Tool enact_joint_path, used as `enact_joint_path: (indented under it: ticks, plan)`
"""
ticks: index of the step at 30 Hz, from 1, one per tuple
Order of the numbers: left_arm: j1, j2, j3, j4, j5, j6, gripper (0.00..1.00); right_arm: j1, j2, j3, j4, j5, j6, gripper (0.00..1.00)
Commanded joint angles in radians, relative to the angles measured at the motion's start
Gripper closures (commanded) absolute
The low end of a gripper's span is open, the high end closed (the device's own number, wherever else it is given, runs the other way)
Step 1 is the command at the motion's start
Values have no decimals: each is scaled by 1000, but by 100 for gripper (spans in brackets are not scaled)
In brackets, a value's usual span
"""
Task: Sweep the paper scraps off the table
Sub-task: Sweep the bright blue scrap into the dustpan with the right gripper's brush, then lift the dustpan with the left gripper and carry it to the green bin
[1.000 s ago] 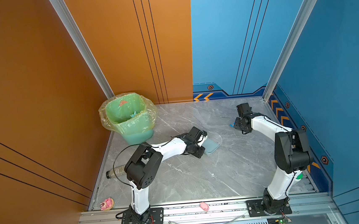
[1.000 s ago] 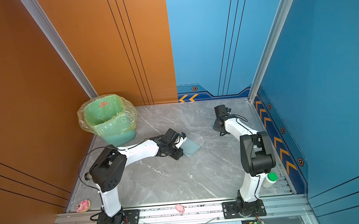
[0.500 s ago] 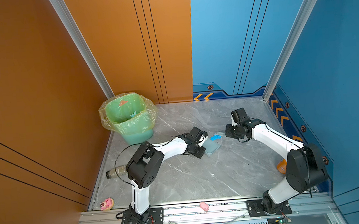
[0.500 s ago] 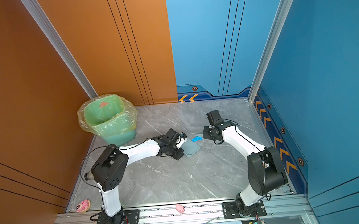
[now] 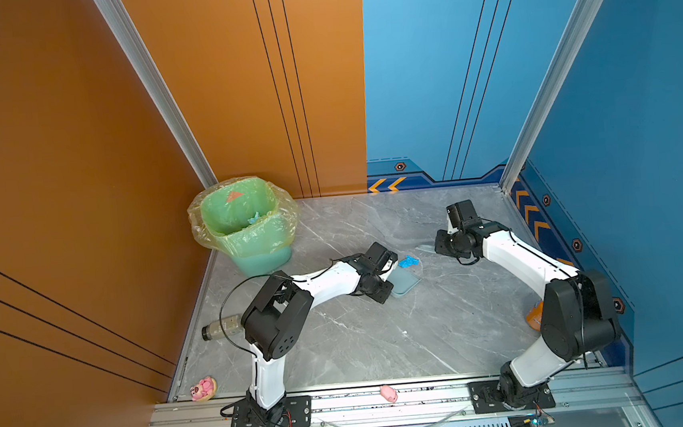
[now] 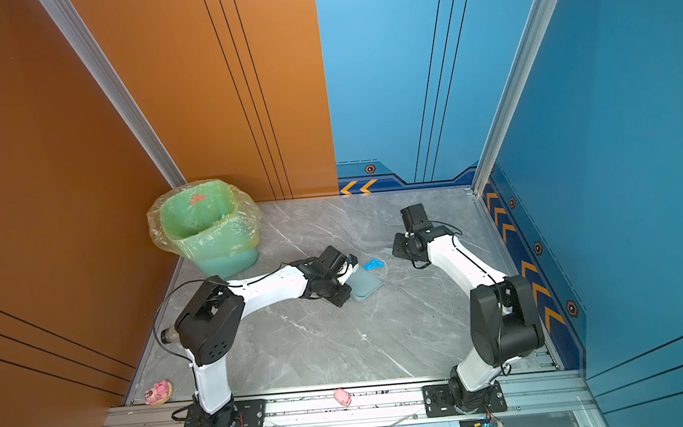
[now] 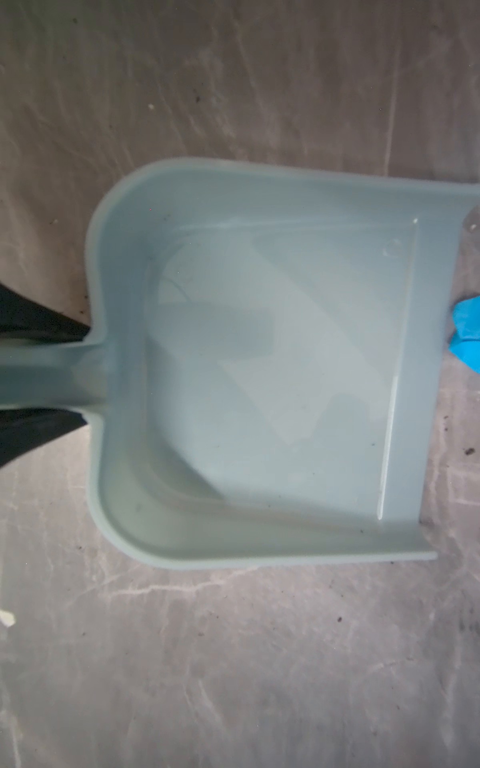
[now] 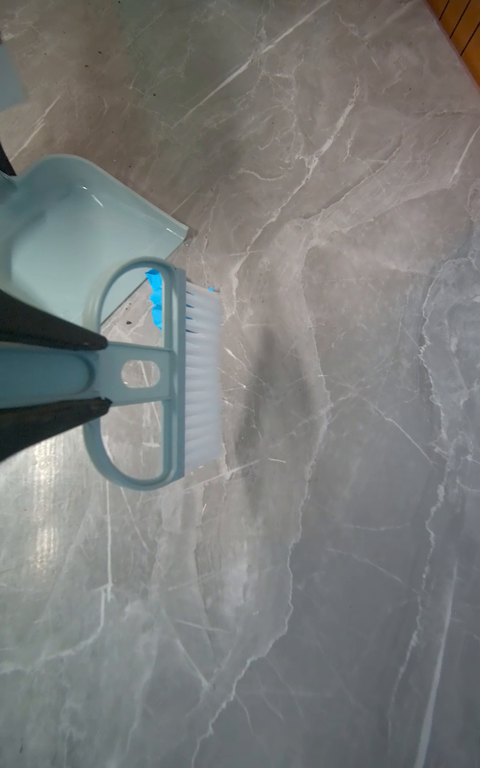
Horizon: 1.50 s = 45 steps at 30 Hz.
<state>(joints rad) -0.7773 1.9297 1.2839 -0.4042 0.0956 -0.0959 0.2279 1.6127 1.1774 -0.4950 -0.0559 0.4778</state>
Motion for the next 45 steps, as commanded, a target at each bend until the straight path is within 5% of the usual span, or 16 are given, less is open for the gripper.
enact_joint_path:
  ticks: [1, 17, 30, 45]
  plan:
    - [-10, 15, 35, -87, -53, 13, 100, 5, 24, 28, -10, 39, -21, 100]
    - [-10, 13, 38, -96, -66, 13, 100, 74, 125, 77, -42, 2, -136, 100]
    - [-9, 23, 41, -91, -70, 8, 100, 144, 13, -40, -130, -315, -219, 100]
    - [-9, -54, -59, 66, -91, -22, 100, -1, -99, -68, -88, -246, -103, 100]
